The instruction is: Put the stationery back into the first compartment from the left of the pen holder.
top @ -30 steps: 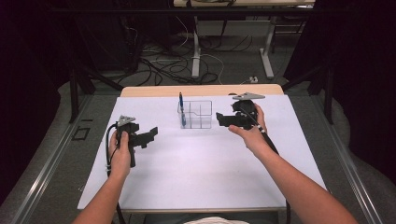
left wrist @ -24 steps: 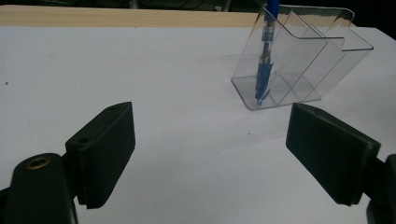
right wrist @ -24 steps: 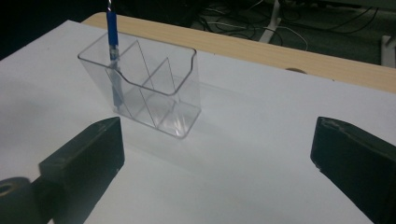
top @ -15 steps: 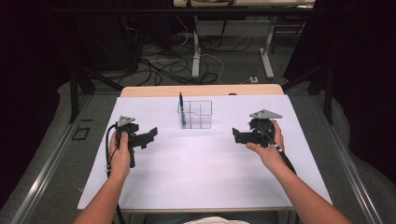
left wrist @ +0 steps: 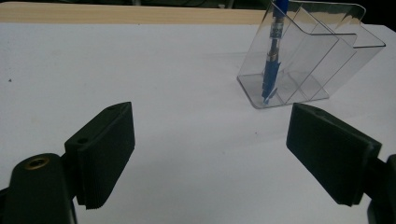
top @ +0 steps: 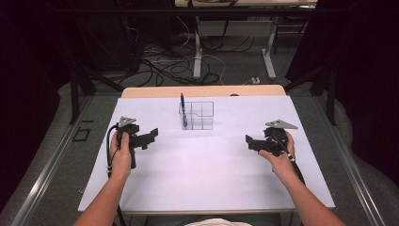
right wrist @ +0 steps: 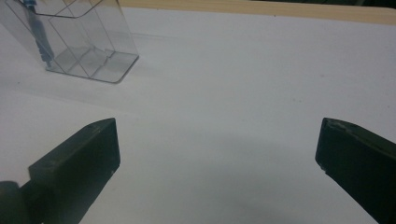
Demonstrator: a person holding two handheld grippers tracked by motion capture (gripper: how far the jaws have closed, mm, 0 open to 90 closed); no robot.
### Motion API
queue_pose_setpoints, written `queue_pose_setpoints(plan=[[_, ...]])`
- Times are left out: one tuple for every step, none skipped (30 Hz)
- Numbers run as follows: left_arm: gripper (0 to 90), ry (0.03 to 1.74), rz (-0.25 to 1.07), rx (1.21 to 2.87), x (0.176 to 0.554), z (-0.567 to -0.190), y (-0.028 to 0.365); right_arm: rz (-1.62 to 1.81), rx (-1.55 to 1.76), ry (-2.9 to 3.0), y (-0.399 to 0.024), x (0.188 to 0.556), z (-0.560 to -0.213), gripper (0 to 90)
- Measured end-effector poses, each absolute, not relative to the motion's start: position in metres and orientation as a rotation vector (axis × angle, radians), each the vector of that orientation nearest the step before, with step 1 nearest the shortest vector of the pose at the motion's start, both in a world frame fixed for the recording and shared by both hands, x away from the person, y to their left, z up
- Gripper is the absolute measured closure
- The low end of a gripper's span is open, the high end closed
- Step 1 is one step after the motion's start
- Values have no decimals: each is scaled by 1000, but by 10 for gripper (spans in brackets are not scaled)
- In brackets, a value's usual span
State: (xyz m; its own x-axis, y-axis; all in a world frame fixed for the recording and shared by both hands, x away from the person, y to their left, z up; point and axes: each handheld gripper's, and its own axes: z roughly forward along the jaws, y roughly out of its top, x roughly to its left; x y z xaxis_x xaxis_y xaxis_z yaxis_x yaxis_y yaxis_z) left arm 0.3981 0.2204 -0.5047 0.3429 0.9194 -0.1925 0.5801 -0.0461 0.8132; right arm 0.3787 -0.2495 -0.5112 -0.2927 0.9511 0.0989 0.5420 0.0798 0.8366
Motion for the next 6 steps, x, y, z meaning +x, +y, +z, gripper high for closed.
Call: queue_pose_setpoints(plan=[[153, 1342, 489, 1738, 398, -505, 220, 1122, 1481, 1882, -251, 380, -513, 0], [153, 1343, 490, 1739, 398, -505, 220, 1118, 1490, 1883, -253, 380, -514, 0], [152, 1343, 489, 1743, 399, -505, 220, 1113, 1498, 1881, -254, 380, -515, 0], [153, 1344, 489, 1743, 399, -505, 220, 1116, 1516, 1879, -255, 380, -516, 0], [152, 1345, 490, 1742, 399, -505, 220, 1110, 1517, 1880, -257, 381, -517, 0], [153, 1346, 490, 1742, 399, -505, 220, 1107, 1531, 1874, -258, 381, -517, 0]])
